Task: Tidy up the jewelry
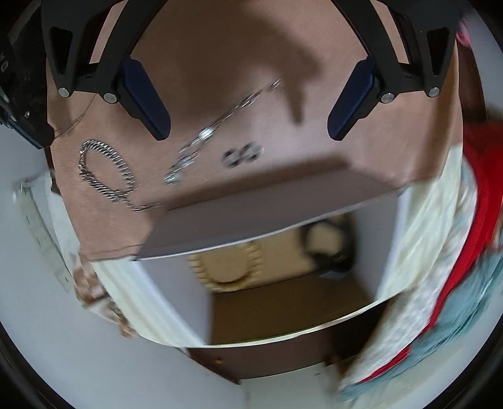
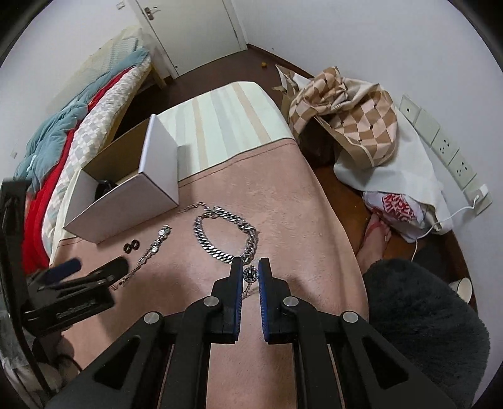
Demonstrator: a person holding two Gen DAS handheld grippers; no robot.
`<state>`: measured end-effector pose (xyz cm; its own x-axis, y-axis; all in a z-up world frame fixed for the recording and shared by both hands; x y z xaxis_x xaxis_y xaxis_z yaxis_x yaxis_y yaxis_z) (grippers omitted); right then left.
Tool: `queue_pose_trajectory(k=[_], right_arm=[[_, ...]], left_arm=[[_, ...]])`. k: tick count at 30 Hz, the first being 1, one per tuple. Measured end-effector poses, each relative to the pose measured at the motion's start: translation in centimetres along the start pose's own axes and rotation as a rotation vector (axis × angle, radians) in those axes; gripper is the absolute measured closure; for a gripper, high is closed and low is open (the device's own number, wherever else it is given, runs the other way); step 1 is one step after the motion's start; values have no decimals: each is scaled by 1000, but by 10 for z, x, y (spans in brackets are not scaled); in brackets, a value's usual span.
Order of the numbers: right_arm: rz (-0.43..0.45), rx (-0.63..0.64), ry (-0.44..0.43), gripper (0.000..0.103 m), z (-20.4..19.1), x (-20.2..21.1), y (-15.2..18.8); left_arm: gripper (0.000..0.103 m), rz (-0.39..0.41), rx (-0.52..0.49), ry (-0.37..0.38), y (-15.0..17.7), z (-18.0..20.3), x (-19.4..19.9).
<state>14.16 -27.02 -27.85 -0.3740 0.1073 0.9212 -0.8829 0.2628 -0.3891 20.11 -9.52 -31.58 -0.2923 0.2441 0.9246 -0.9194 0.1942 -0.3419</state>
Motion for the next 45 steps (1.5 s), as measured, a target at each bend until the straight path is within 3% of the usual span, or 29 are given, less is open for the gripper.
queue_pose_trajectory(k=[5, 10, 15, 17, 19, 26, 33, 45], right_arm=[[-7, -25, -4, 93, 6, -8, -4], [-18, -48, -13, 93, 11, -16, -6], [-34, -62, -16, 93, 15, -23, -6], [-37, -66, -17, 93, 15, -24, -5], [-38, -69, -20, 93, 15, -24, -5], [-8, -67, -41, 93, 13, -7, -12], [32, -54, -86, 93, 5, 21, -19], [103, -15, -164, 93, -22, 70, -37]], left_arm=[[16, -54, -73, 6, -7, 20, -22], [18, -61, -97, 5, -16, 26, -31], [47, -43, -134, 44, -22, 36, -33], [77, -41, -139, 95, -23, 42, -33], [93, -46, -141, 120, -22, 46, -33], [101, -43, -38, 206, -6, 36, -21], [101, 8, 97, 277, 12, 11, 17], [101, 146, 145, 320, 0, -8, 92]])
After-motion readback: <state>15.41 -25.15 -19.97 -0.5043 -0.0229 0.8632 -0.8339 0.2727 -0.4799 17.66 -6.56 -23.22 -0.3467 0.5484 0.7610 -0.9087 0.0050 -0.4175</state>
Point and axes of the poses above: each gripper's, at about its wrist camera, not at the fingertips, and x roughly against the way its jaws point, z to its right, y to its underside, the point moved 9 cm from there along -x, roughly the way its jaws point, and after that the axes turned 14 degrees about y, right-handed, at the moved point
